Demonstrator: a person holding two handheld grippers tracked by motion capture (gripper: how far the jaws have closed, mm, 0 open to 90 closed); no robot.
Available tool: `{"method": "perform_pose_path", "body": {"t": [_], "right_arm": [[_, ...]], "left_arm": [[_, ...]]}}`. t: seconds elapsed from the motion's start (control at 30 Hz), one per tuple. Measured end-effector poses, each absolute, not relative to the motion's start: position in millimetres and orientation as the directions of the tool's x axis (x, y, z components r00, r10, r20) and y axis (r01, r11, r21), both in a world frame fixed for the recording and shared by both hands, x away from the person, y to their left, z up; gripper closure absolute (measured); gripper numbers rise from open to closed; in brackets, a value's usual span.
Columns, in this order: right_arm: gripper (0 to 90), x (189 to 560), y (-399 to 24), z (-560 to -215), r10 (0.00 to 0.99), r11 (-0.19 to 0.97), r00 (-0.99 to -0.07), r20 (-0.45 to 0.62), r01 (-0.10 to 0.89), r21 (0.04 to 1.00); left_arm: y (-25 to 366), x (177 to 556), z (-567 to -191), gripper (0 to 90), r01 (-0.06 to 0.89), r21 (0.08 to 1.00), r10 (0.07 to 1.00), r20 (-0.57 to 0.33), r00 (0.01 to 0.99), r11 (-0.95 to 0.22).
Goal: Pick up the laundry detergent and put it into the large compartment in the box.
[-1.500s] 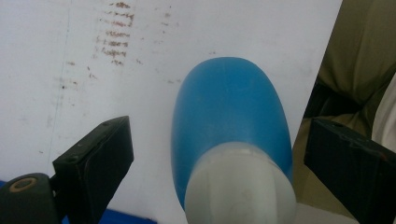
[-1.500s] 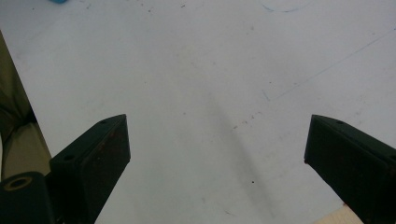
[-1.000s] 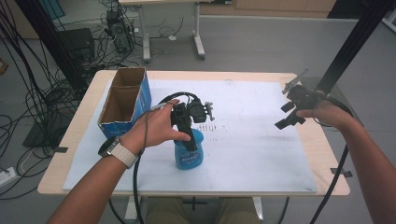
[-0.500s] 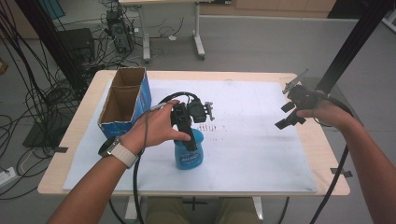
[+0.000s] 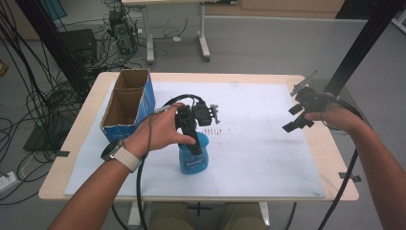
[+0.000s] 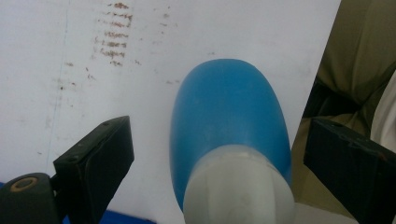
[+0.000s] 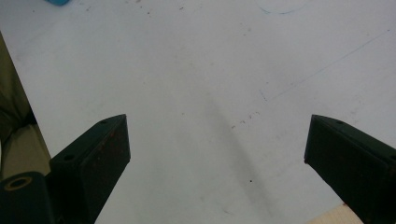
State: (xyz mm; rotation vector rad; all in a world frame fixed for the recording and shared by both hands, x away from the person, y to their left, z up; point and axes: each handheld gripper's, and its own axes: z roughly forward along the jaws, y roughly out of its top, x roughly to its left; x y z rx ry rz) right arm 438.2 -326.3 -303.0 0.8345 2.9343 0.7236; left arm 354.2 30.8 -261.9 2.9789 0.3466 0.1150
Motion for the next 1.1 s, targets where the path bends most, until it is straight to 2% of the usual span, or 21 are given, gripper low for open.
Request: {"method": "perform_pose_path", "body": {"t": [1.1], "right_arm": [[6.6, 437.7, -324.9, -303.0, 0.496, 0.755, -0.860, 0.117, 0.494, 0.431]], "left_arm": [[31.1, 353.8, -261.4, 9.4, 0.224, 0.155, 0.235, 0.055, 0.971, -0.962]]}}
